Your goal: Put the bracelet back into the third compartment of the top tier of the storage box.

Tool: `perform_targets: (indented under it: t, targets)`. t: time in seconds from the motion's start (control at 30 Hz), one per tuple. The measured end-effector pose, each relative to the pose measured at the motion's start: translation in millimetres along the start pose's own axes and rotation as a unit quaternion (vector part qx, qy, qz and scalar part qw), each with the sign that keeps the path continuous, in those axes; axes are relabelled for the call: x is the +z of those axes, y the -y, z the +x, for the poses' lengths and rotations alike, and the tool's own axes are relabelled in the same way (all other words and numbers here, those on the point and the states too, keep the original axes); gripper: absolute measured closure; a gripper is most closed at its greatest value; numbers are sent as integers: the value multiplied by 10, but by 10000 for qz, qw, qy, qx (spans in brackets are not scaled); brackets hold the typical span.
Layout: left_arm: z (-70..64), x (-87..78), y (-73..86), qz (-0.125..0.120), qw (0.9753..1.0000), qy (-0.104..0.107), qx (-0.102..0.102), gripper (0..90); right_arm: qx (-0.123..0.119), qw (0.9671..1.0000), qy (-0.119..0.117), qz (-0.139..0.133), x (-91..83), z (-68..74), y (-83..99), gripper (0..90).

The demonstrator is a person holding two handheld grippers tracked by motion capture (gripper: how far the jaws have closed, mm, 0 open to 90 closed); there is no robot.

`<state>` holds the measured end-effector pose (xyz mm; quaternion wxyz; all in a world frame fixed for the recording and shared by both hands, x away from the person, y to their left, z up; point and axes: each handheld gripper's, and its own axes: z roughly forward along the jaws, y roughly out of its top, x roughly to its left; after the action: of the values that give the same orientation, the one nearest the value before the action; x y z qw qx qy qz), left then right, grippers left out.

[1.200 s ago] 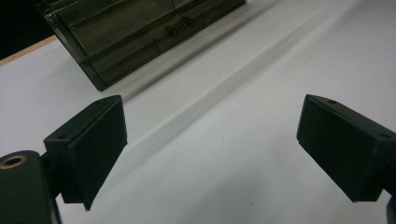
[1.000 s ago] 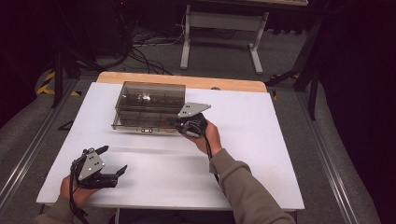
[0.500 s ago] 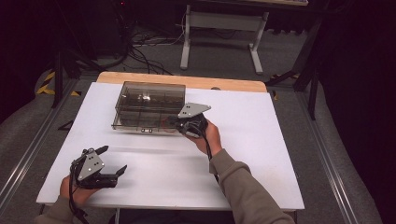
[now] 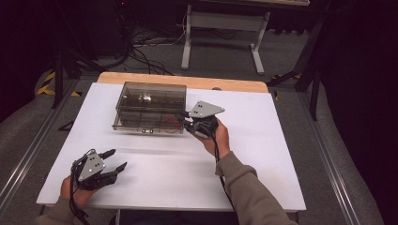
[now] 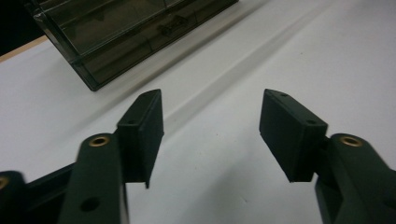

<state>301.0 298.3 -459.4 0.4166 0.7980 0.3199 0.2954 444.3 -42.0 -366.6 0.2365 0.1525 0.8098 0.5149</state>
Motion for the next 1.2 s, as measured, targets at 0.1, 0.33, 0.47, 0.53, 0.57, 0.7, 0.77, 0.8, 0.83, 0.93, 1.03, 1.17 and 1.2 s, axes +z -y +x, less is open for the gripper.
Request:
perform_targets:
  t: [0.1,0.33,0.47,0.53,0.57,0.7,0.77,0.8,0.83,0.93,1.03,1.17,1.2]
  targets:
    - [-6,6,1,43,10000,66,41,518,79,9999,100,-83,-65,-16,13,725]
    - [-14,13,3,94,9999,125,53,701,76,9995,282,-127,-177,-32,43,656]
    - [0,9,4,153,9998,65,100,838,68,9988,461,-168,-254,-31,58,561]
    - [-9,15,8,159,9999,46,32,881,81,9983,549,-184,-275,-27,64,511]
    - [-9,15,8,159,9999,46,32,892,81,9983,549,-184,-275,-27,64,511]
    - [-4,18,7,196,9998,-1,70,897,105,9960,861,-217,-319,-27,87,344]
    - [-2,17,7,203,9998,-4,76,897,109,9956,899,-228,-327,-27,92,312]
    - [-4,17,9,204,9998,-11,49,897,101,9946,1006,-244,-343,-29,103,267]
    - [5,15,6,218,9997,-59,112,897,140,9941,1044,-263,-355,-23,108,239]
    - [3,18,8,221,9997,-66,95,897,145,9919,1231,-284,-388,-17,122,179]
    - [4,21,9,224,9997,-70,92,897,146,9906,1327,-304,-433,-10,143,146]
    - [-2,22,8,222,9997,-85,80,897,194,9892,1410,-351,-501,-21,176,130]
    - [-2,22,8,222,9997,-85,80,897,210,9891,1417,-343,-519,-26,186,129]
